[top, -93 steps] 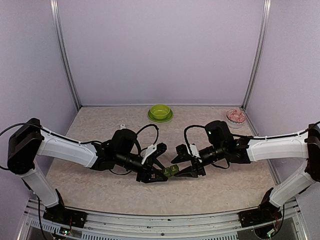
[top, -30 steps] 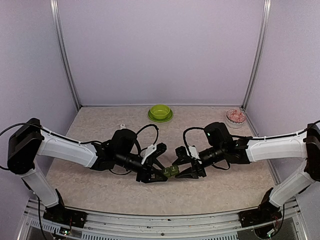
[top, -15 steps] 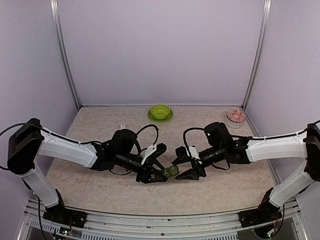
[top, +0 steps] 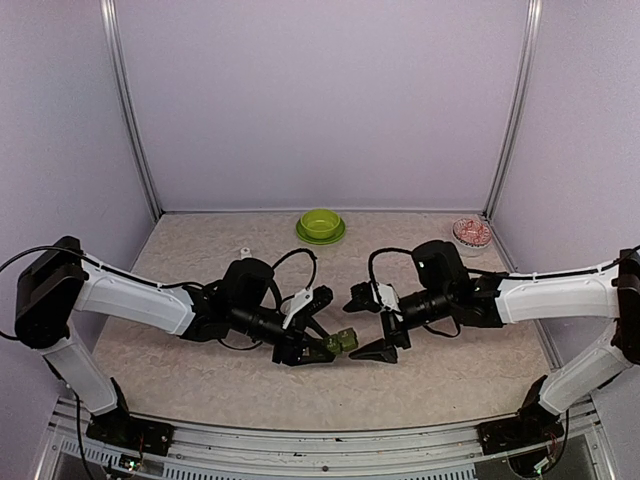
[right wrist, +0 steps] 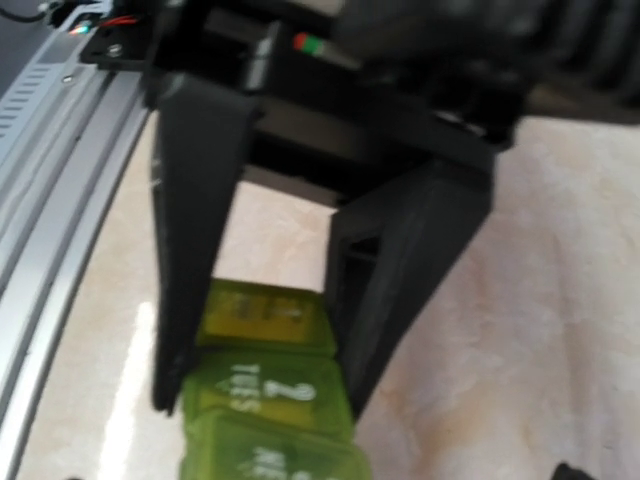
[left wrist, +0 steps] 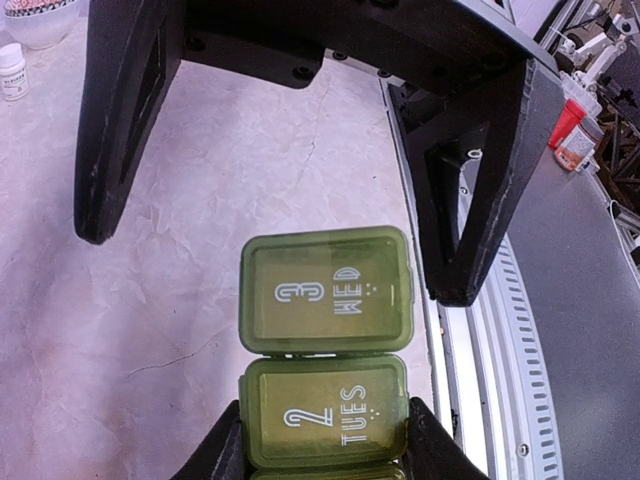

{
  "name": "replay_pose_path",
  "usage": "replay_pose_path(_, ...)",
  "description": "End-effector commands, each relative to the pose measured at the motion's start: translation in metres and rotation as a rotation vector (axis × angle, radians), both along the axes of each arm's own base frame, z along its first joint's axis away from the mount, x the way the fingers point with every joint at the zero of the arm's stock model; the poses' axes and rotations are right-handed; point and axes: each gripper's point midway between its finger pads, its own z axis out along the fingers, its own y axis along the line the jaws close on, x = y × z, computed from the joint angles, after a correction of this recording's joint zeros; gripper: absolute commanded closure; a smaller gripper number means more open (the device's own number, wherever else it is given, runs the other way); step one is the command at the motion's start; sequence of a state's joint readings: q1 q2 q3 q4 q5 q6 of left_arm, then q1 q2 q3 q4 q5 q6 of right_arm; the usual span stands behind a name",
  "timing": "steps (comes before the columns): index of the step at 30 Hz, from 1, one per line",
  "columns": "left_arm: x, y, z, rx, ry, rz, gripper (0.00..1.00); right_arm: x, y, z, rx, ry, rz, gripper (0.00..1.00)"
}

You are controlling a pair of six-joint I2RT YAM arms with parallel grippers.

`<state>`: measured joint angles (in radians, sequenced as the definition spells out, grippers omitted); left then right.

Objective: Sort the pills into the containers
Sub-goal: Open the lid of the pill container.

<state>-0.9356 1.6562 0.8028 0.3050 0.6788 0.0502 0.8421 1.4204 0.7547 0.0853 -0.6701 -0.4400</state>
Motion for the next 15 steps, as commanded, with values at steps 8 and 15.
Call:
replay_pose_path(8,-0.001,-0.002,-0.006,0.023,-0.008,-0.001,0.63,0.021,0.002,0.023,0.044,-0.042,-0.120,0.00)
replay_pose_path(15,-0.001,-0.004,-0.010,0.038,-0.013,-0.002,0.63,0.029,0.002,0.023,0.039,-0.047,-0.166,0.00)
